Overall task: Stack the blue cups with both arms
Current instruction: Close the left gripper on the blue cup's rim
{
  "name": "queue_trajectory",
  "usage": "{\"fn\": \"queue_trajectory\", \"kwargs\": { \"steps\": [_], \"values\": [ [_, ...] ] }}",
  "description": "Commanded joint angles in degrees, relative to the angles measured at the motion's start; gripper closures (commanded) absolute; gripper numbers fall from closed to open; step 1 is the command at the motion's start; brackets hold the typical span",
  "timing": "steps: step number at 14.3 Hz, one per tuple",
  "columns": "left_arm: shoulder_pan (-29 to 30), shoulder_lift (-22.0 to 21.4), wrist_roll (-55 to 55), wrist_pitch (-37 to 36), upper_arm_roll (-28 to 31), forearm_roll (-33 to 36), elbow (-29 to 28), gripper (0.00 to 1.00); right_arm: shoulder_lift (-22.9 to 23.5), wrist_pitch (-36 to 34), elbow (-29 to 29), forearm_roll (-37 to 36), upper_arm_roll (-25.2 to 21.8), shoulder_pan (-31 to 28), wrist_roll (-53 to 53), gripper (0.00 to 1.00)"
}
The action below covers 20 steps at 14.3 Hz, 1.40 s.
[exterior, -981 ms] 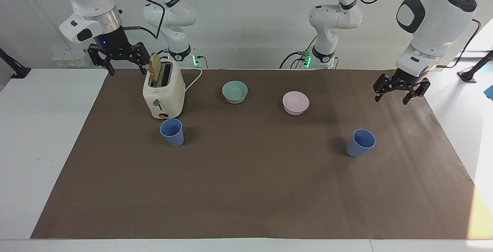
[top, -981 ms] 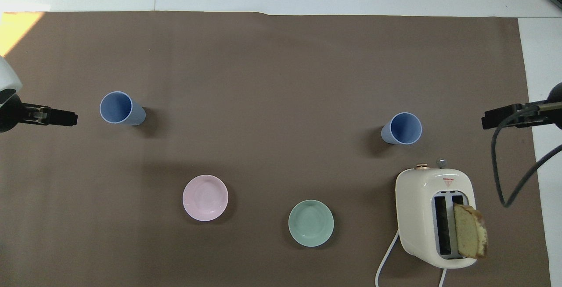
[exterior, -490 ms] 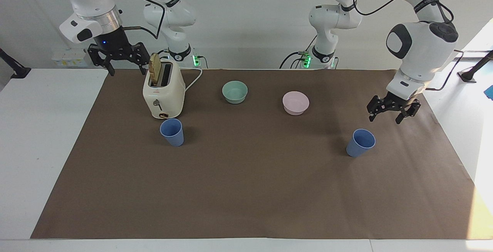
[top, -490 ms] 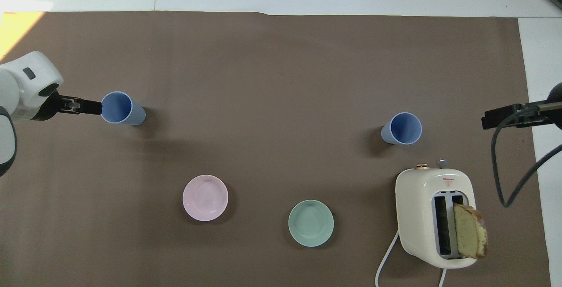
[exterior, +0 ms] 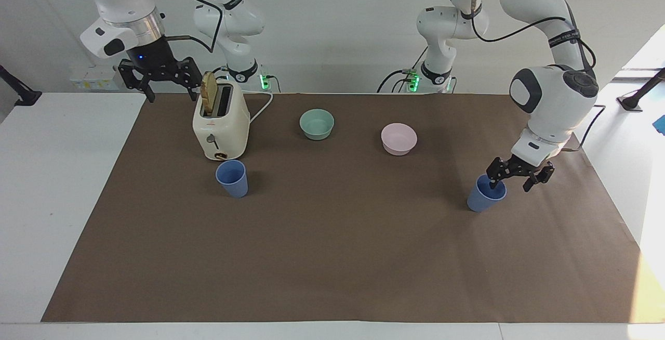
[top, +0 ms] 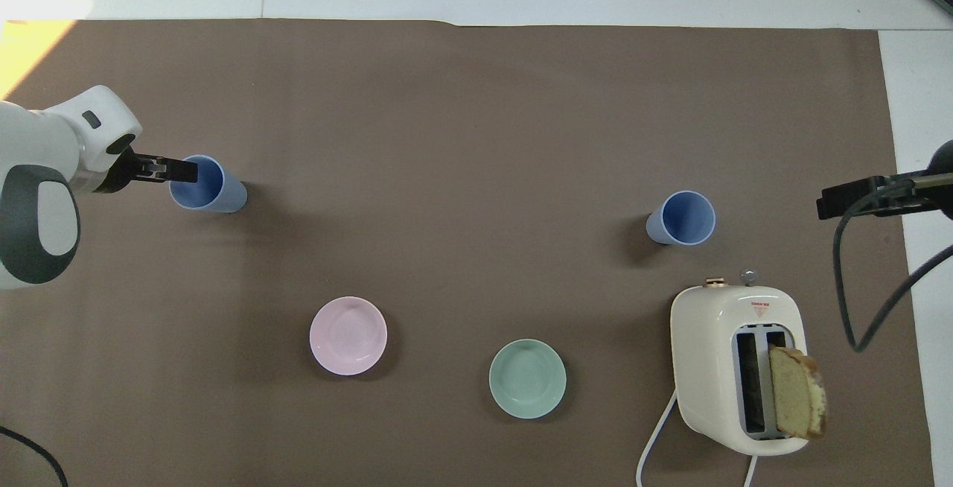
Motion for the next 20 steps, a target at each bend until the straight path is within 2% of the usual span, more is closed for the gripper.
{"fn": "queue_trajectory", "kwargs": {
  "steps": [1,5,6,7,9,10,14,20],
  "values": [
    [0.1,0.9,0.4,2.0,0.1,-1.4,-0.1,0.00,-1.6,1.6,-2.1,0.5,0.0,-0.5,-0.8,0.00],
    [0.0,0.6,0.4,1.1,0.1,-1.5,-1.2,0.00,-1.6,1.6,-2.0,0.5,0.0,-0.5,-0.8,0.00],
    [-0.1,0.1,0.2,1.0,0.1,-1.5,-2.0,0.06,-1.6,1.6,-2.1,0.5,0.0,-0.5,-0.8,0.00],
    [-0.2,-0.1,-0.1,0.8,0.2,-1.5,-2.3,0.29,-1.6,1.6,-2.1,0.5,0.0,-0.5,-0.8,0.00],
    [-0.5,-0.2,-0.5,-0.7,0.1,-1.5,-2.2,0.83,-1.6,1.6,-2.0,0.6,0.0,-0.5,-0.8,0.00],
    [-0.7,-0.2,-0.4,-1.2,0.2,-1.5,-1.9,1.00,-1.6,1.6,-2.1,0.5,0.0,-0.5,-0.8,0.00],
    [-0.8,-0.3,0.4,-3.3,0.1,-1.3,-0.9,1.00,-1.6,1.6,-2.1,0.5,0.0,-0.5,-0.8,0.00],
    [-2.5,-3.6,-0.2,-7.4,0.1,-1.1,2.0,1.00,-1.6,1.6,-2.1,0.5,0.0,-0.5,-0.8,0.00]
  ]
}}
